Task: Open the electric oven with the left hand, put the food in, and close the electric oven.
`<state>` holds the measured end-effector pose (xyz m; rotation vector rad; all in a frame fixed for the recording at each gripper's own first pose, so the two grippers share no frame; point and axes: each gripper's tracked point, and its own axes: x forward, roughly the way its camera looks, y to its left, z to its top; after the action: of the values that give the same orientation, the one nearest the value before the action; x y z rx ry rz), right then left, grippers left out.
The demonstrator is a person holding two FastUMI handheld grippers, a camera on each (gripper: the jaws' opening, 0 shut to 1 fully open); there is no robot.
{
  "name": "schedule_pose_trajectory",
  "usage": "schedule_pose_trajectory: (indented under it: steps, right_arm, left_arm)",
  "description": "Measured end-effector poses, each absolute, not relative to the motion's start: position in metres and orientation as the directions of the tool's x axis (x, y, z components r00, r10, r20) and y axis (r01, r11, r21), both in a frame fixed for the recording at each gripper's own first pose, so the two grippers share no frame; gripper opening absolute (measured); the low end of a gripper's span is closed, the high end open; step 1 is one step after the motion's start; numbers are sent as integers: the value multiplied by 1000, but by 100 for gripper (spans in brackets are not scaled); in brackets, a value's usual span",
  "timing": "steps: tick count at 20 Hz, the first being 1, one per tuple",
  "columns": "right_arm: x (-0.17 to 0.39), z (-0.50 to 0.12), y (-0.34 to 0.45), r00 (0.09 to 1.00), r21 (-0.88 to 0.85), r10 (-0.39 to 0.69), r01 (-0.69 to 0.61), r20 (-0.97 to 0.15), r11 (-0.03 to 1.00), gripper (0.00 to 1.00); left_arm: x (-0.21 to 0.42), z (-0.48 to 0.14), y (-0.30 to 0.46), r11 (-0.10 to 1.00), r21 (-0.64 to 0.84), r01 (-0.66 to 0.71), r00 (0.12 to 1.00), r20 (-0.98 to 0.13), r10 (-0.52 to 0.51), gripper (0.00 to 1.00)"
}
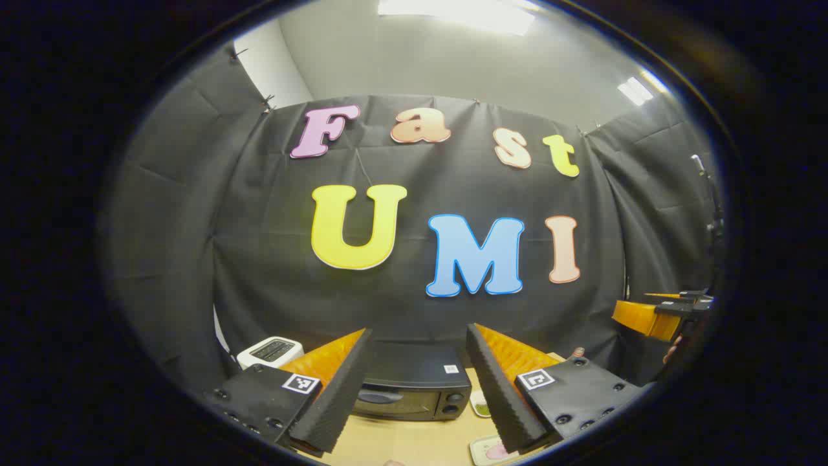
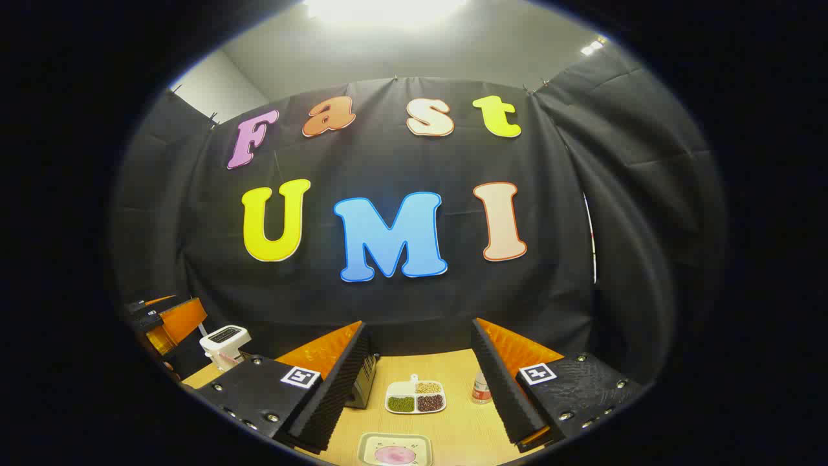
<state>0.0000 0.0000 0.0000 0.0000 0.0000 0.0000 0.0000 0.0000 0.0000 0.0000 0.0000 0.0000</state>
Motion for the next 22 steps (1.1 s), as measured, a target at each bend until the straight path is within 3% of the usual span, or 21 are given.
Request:
schedule_pose_trajectory:
  steps: [12, 18, 20, 22]
  right_arm:
    - [6, -6, 1, 1000, -12, -9, 9, -27, 1000, 96]
    - [8, -21, 2, 998, -18, -24, 23, -60, 1000, 96]
    - [8, -30, 1, 996, -17, -38, 37, -78, 999, 96]
    - [10, -39, -2, 994, -15, -56, 55, -95, 998, 96]
  left_arm:
    - [17, -9, -7, 999, -1, 45, 999, -16, -45, 100]
    - [37, -38, 7, 998, 18, 64, 995, -75, -63, 100]
    - [48, -54, 16, 998, 22, 66, 992, -113, -63, 92]
    - [61, -75, 27, 997, 22, 73, 984, -162, -68, 100]
